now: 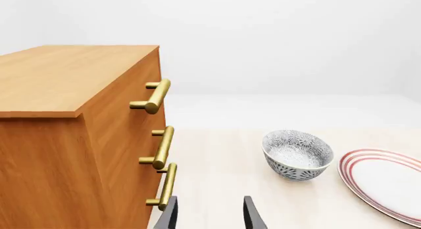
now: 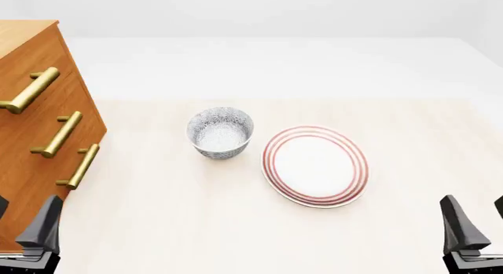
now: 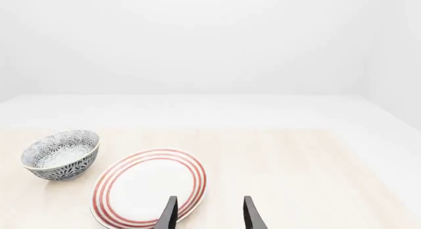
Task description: Open the top drawer of the cabinet.
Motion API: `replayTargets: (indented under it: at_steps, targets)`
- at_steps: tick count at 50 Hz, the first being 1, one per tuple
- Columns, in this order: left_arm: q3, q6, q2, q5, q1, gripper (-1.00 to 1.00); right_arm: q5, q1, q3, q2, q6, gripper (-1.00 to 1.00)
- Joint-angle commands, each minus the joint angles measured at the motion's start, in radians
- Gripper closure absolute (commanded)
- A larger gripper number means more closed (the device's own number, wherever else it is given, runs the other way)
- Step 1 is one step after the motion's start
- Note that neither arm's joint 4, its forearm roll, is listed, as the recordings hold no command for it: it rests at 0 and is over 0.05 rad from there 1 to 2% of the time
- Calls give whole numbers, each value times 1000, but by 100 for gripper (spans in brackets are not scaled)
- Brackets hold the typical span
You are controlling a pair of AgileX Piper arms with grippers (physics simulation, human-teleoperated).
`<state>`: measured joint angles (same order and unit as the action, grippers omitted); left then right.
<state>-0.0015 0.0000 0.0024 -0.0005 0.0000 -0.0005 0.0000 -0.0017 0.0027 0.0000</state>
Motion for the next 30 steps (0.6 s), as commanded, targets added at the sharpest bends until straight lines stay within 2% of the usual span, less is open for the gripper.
replayTargets:
  at_steps: [1,30]
  targets:
    - [-3,0,5,-1,0,-100,-1,0,-3,4,0,-100]
    - [-4,1,5,-2,-1,-100,-5,1,-1,8,-1,-100]
